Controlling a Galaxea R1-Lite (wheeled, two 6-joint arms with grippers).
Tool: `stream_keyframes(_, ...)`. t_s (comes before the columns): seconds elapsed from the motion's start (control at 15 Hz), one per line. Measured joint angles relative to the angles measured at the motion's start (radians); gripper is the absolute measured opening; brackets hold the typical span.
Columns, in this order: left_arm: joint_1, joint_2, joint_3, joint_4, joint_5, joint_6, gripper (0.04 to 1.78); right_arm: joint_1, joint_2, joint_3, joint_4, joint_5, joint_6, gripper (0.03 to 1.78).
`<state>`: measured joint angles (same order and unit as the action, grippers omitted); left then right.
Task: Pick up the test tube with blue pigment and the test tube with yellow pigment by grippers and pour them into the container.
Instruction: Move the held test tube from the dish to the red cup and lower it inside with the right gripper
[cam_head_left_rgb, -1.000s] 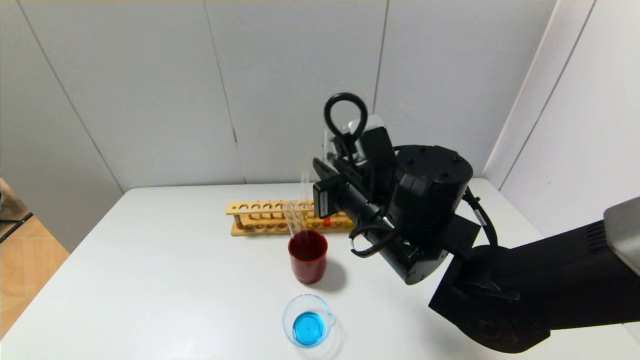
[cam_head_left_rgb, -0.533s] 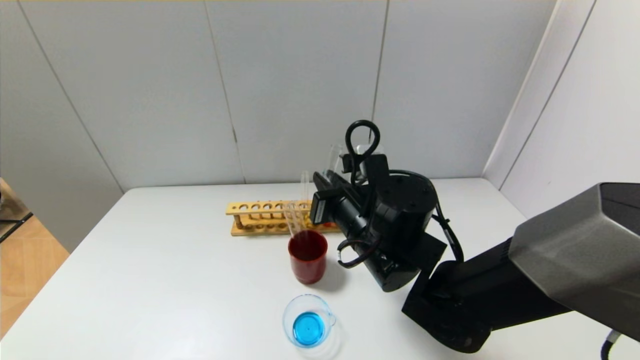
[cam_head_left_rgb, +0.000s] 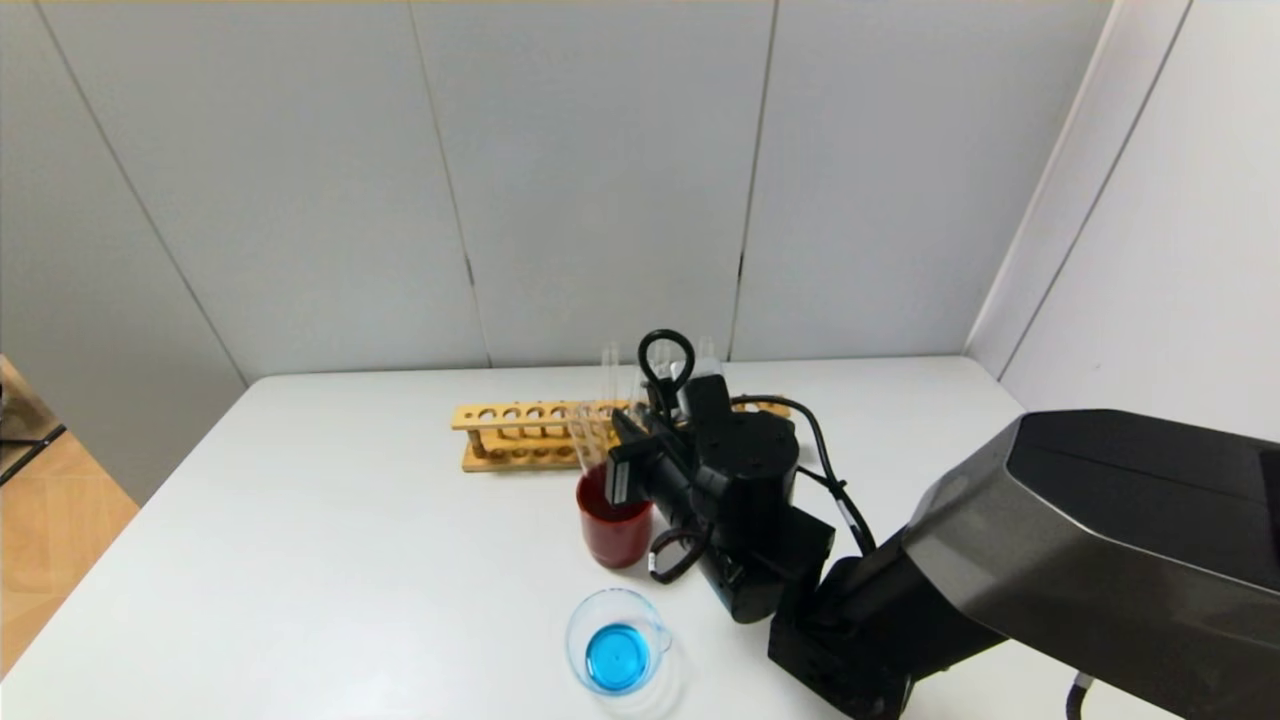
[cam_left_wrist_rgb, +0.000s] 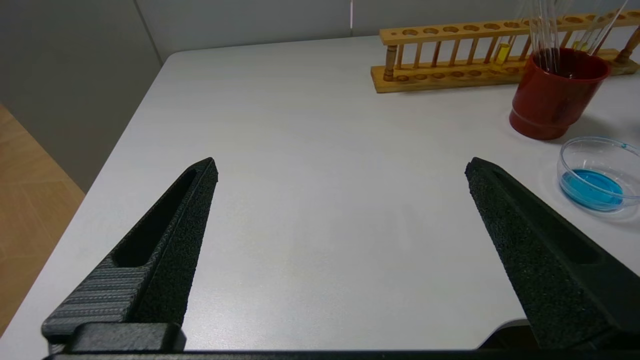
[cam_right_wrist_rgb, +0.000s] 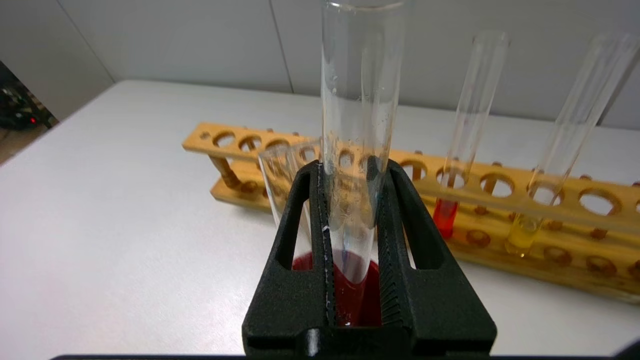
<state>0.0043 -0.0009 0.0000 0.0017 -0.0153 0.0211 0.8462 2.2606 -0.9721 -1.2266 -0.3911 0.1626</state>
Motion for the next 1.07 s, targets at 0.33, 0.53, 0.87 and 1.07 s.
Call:
stream_keyframes(0.33,0.000,0.000,0.000,0.000,0.000,0.000,1.75,-0.009,0.052,0.002,-0.001,0.024,0.032,0.33)
stream_keyframes(0.53,0.000,0.000,0.000,0.000,0.000,0.000,1.75,-0.018,0.073,0.013,-0.001,0.070,0.036,0.36)
stream_keyframes(0.87,0.000,0.000,0.000,0.000,0.000,0.000,1.75,-0.021,0.081,0.016,-0.004,0.070,0.032,0.80)
stream_keyframes(1.07,0.000,0.000,0.000,0.000,0.000,0.000,1.75,-0.021,0.071,0.016,-0.014,0.069,0.033,1.32)
